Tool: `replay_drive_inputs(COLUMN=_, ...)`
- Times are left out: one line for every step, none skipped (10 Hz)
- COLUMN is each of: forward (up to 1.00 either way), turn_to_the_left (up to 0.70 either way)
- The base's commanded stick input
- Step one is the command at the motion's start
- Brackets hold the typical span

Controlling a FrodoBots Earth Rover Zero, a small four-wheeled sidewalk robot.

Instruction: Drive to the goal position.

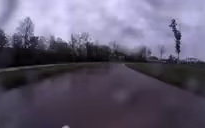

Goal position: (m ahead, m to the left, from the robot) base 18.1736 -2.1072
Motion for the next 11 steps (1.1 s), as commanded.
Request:
replay_drive_inputs(forward=0.70, turn_to_the_left=-0.18)
replay_drive_inputs(forward=0.70, turn_to_the_left=-0.18)
replay_drive_inputs(forward=0.70, turn_to_the_left=-0.18)
replay_drive_inputs(forward=0.70, turn_to_the_left=-0.17)
replay_drive_inputs(forward=0.70, turn_to_the_left=-0.15)
replay_drive_inputs(forward=0.70, turn_to_the_left=-0.15)
replay_drive_inputs(forward=0.70, turn_to_the_left=-0.08)
replay_drive_inputs(forward=0.70, turn_to_the_left=-0.03)
replay_drive_inputs(forward=0.70, turn_to_the_left=0.00)
replay_drive_inputs(forward=0.70, turn_to_the_left=0.00)
replay_drive_inputs(forward=0.70, turn_to_the_left=0.00)
